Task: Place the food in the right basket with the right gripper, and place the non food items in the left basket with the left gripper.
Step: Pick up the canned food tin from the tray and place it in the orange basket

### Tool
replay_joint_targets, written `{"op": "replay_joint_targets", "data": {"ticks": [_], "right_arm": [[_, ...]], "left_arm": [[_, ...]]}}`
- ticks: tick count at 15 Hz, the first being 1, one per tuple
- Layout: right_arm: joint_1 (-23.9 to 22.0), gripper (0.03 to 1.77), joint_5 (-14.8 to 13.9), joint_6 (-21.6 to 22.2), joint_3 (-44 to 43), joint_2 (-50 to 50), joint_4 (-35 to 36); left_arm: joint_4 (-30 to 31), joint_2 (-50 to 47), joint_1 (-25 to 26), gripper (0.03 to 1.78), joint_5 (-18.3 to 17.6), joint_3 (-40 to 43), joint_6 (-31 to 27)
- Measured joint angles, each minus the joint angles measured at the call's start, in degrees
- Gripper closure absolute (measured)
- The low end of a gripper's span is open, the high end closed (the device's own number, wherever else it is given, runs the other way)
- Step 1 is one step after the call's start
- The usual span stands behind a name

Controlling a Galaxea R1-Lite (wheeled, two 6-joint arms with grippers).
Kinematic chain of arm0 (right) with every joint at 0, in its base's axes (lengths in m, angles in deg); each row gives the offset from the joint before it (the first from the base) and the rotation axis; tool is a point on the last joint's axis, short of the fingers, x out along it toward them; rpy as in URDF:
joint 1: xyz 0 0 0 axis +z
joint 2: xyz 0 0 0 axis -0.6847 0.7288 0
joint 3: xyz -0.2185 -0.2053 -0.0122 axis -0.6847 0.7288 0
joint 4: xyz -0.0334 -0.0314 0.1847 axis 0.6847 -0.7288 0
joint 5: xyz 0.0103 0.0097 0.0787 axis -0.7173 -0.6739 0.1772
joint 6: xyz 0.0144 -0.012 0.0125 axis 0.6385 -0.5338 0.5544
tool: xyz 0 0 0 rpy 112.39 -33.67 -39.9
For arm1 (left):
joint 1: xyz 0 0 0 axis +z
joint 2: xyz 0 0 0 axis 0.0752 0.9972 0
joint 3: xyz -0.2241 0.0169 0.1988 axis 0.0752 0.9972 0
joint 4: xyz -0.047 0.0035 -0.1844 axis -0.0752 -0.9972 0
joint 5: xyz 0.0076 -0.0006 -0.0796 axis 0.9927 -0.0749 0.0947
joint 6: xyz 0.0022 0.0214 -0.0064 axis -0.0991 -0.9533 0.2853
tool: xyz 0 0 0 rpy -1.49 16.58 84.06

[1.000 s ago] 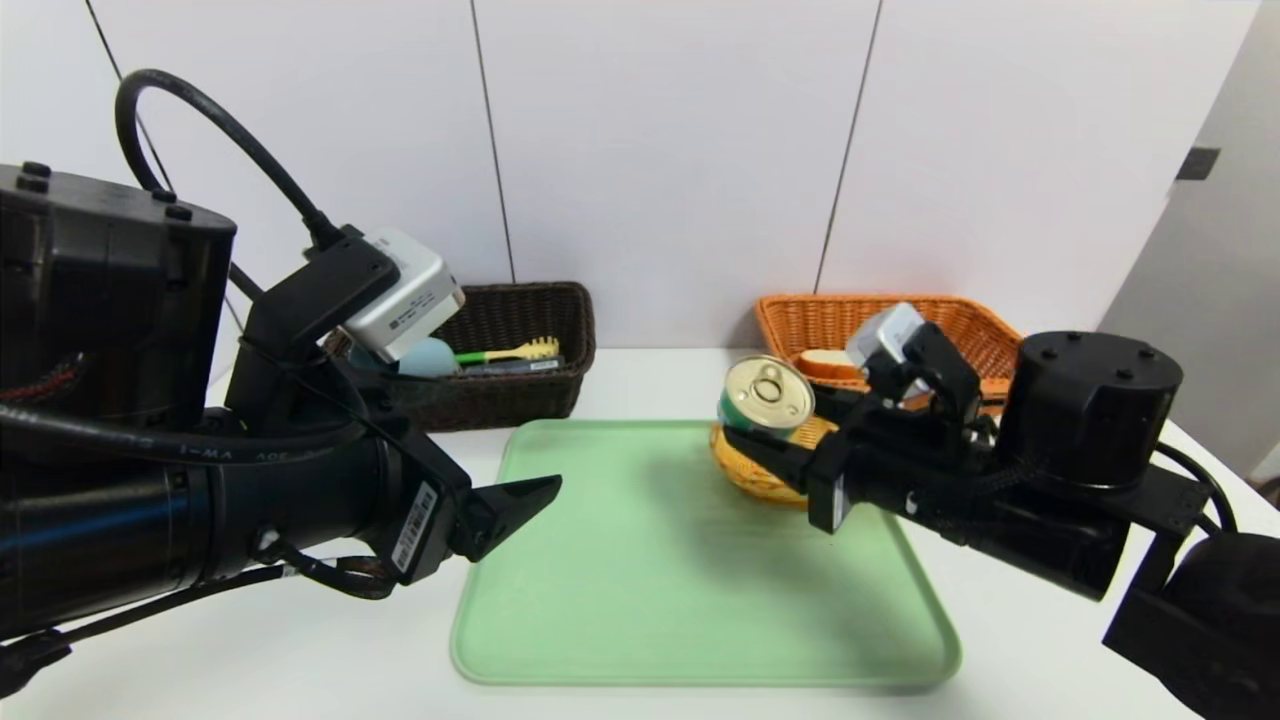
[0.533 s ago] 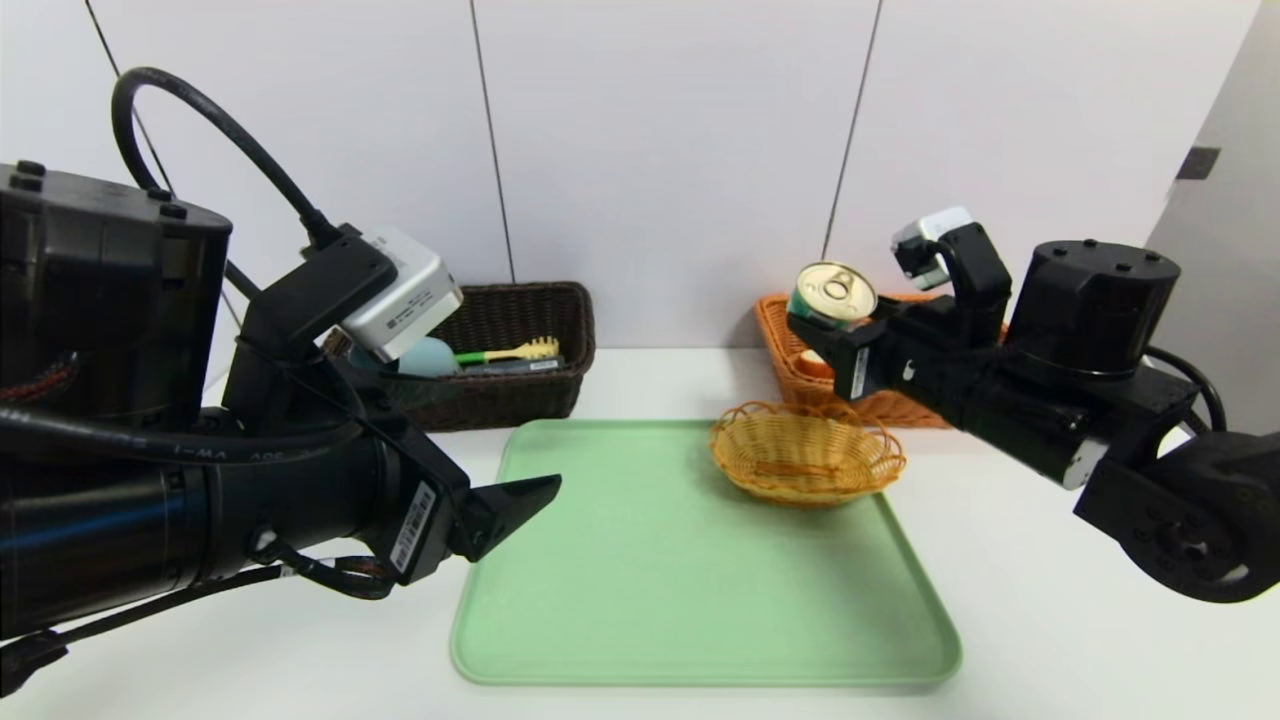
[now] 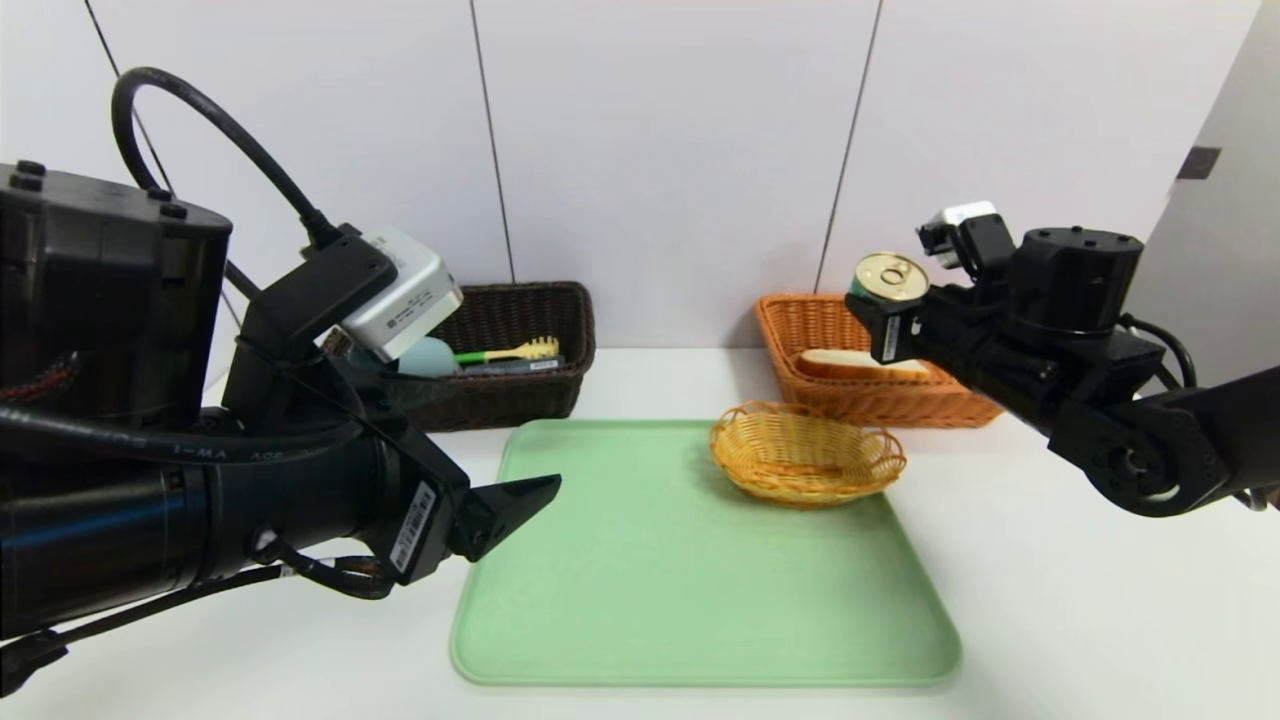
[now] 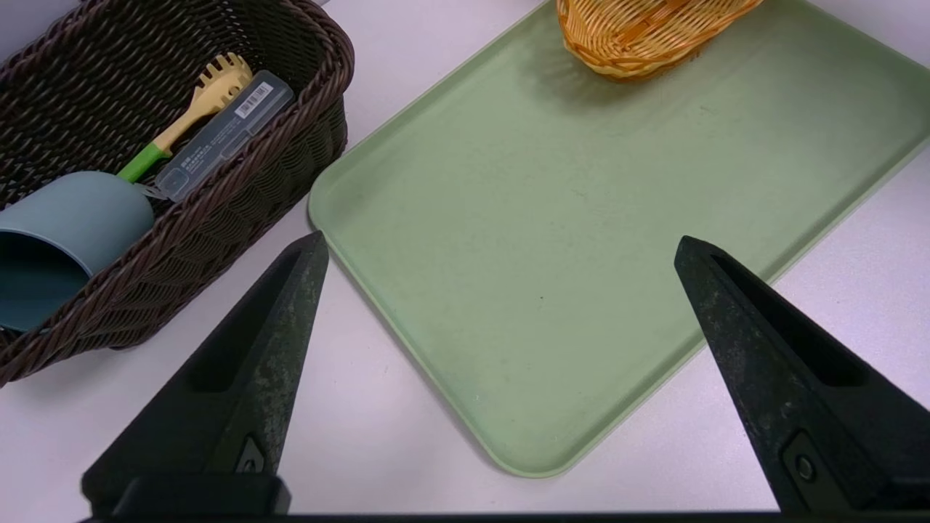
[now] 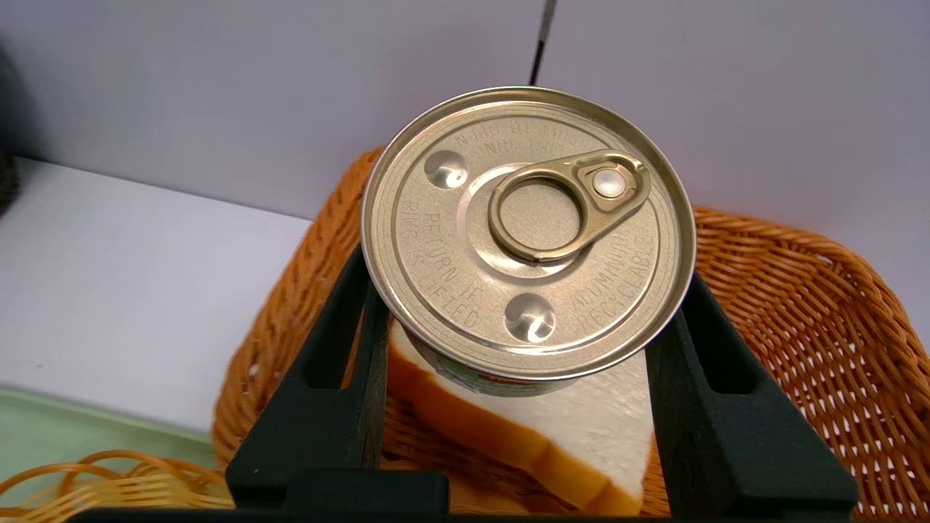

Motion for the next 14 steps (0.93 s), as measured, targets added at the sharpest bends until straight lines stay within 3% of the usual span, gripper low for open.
{"op": "replay_joint_targets", "data": {"ticks": [14], "right_arm": [[-10.6, 0.83, 0.0, 2.4, -12.7, 9.9, -11.8]], "left_arm": [[0.0, -0.1, 0.1, 0.12, 0.1, 0.3, 0.2]]}}
